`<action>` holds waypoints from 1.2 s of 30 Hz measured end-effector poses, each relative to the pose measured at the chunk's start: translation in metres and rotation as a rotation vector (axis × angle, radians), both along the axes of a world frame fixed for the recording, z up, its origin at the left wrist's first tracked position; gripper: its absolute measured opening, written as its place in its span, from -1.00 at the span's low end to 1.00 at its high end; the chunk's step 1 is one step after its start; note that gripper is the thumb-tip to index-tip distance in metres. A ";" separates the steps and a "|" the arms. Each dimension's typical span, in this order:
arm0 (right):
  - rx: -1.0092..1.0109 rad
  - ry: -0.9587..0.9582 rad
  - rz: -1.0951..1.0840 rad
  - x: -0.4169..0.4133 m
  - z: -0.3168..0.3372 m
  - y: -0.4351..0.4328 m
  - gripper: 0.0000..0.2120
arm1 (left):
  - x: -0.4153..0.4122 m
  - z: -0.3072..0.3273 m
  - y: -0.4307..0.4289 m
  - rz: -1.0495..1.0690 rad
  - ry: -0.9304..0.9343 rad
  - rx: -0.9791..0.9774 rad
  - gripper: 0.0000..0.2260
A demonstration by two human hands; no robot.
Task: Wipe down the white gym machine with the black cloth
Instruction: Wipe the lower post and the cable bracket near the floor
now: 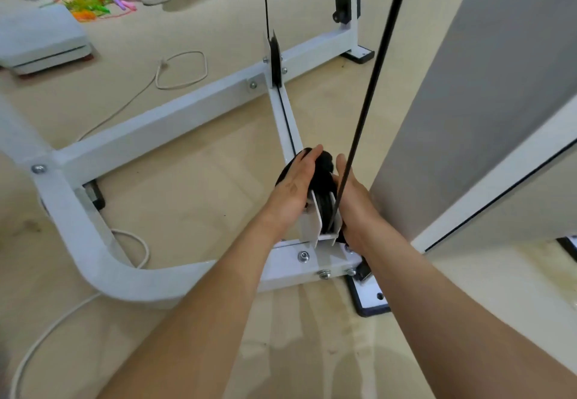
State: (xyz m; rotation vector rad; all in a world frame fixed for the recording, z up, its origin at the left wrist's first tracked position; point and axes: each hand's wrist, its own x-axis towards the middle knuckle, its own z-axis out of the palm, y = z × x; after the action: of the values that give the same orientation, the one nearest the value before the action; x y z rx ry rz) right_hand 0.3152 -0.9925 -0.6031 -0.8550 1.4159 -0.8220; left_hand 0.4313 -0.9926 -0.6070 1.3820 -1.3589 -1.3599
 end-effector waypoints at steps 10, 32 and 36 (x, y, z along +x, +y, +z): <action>0.056 -0.078 0.020 -0.027 0.014 0.052 -0.46 | -0.002 0.012 -0.061 -0.236 -0.391 0.050 -0.65; 0.047 -0.016 -0.075 0.003 0.024 0.040 -0.53 | 0.013 -0.019 -0.040 -0.080 -0.039 -0.015 -0.68; 0.014 -0.062 -0.004 0.004 0.008 0.000 -0.30 | 0.016 -0.027 -0.053 -0.040 0.046 0.250 -0.49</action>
State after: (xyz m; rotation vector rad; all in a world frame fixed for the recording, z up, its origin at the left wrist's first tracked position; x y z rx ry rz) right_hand 0.3188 -0.9926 -0.5952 -0.8096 1.3675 -0.8342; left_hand 0.4477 -1.0455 -0.6336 1.4804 -1.2238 -1.6227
